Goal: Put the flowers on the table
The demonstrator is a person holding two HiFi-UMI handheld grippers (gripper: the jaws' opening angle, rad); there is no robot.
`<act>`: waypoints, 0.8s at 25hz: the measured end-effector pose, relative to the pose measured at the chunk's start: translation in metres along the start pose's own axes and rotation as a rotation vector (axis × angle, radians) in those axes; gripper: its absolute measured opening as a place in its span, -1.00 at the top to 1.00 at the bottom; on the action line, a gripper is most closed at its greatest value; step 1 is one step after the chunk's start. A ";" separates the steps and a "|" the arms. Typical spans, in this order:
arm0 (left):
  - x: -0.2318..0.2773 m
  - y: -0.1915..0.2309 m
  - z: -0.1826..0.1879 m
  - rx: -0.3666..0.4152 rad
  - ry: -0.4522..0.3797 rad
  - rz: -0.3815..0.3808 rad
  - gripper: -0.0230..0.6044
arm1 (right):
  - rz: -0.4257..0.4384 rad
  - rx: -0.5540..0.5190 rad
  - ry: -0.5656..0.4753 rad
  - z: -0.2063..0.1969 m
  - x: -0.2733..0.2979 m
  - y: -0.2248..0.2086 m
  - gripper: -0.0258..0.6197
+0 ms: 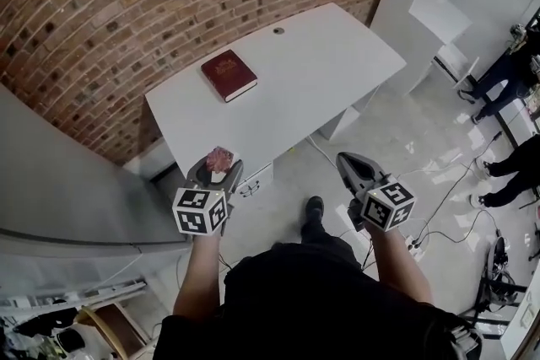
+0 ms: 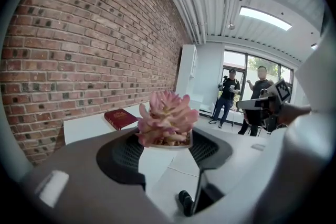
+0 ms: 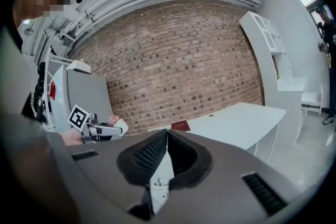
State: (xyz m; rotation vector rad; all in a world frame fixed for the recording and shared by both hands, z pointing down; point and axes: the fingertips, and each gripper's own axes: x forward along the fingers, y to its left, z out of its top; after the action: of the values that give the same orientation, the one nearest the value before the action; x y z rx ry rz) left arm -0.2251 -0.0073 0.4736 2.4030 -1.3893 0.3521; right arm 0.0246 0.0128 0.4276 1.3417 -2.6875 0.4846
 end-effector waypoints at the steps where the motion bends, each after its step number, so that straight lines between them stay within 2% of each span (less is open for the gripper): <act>1: 0.006 0.003 0.003 -0.005 0.001 0.009 0.08 | 0.010 0.004 0.004 0.001 0.007 -0.007 0.88; 12: 0.126 0.023 0.050 -0.039 0.037 0.054 0.08 | 0.085 0.045 0.049 0.028 0.089 -0.115 0.88; 20: 0.196 0.022 0.079 -0.048 0.058 0.106 0.08 | 0.137 0.058 0.086 0.038 0.120 -0.187 0.88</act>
State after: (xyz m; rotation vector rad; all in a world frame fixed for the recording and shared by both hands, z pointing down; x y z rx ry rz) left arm -0.1450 -0.2041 0.4798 2.2679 -1.4858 0.4072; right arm 0.1016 -0.1960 0.4631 1.1267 -2.7258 0.6234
